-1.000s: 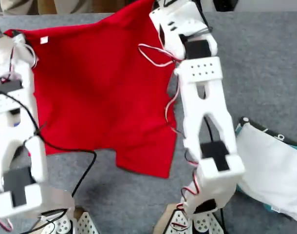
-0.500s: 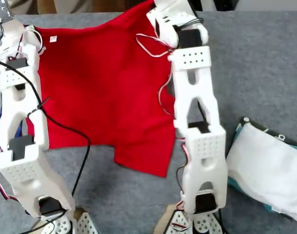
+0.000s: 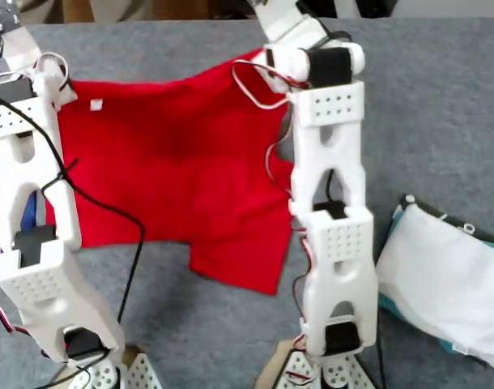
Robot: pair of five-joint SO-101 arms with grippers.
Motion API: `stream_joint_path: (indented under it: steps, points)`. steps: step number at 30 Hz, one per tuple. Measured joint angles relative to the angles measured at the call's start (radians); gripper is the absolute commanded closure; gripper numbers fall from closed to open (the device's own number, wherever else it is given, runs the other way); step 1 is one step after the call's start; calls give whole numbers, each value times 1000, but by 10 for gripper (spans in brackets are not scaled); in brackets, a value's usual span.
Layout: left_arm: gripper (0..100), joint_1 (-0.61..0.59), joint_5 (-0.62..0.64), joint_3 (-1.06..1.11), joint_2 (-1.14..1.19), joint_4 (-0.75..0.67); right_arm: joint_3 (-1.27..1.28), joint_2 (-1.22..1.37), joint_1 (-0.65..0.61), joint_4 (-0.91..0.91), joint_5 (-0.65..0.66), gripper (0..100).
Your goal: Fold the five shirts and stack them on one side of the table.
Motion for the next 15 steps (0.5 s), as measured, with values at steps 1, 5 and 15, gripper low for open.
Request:
stream_joint_path:
  steps: [1, 5, 15]
  points:
    - [981, 0, -23, 0, 0, 31, -17, 0, -6, 41, 2, 994]
    - [981, -6, -91, 0, 0, 124, -21, 0, -6, 72, 3, 994]
    - [981, -77, -118, 12, 0, 169, 456, -299, -63, 72, 15, 994]
